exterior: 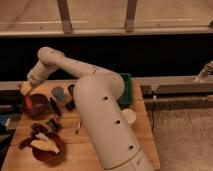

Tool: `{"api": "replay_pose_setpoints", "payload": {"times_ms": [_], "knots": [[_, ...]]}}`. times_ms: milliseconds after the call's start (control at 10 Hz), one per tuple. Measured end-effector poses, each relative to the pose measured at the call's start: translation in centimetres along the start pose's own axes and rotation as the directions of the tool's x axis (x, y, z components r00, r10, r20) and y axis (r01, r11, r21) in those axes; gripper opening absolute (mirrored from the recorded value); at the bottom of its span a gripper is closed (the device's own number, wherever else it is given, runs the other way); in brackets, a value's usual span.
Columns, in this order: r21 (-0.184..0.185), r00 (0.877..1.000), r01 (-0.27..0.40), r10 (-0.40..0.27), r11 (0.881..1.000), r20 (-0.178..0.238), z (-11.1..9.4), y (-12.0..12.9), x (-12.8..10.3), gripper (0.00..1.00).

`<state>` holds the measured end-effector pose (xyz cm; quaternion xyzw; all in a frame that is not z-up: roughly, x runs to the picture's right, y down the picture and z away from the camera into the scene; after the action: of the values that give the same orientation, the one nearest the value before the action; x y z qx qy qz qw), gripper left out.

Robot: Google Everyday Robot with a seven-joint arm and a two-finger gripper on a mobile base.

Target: Place pepper in purple bowl

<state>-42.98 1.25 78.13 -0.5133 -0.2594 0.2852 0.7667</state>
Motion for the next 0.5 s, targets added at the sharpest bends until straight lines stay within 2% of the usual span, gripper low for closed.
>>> {"api": "replay_pose_setpoints", "payload": {"times_ms": [300,400,500], "knots": [[0.0,1.0,0.0,0.0,1.0,0.0,-0.01,0.0,0.01,0.72],[0.0,1.0,0.0,0.0,1.0,0.0,-0.01,0.01,0.01,0.79],[0.0,1.0,0.0,0.0,1.0,0.0,-0.01,0.0,0.01,0.8]]}}
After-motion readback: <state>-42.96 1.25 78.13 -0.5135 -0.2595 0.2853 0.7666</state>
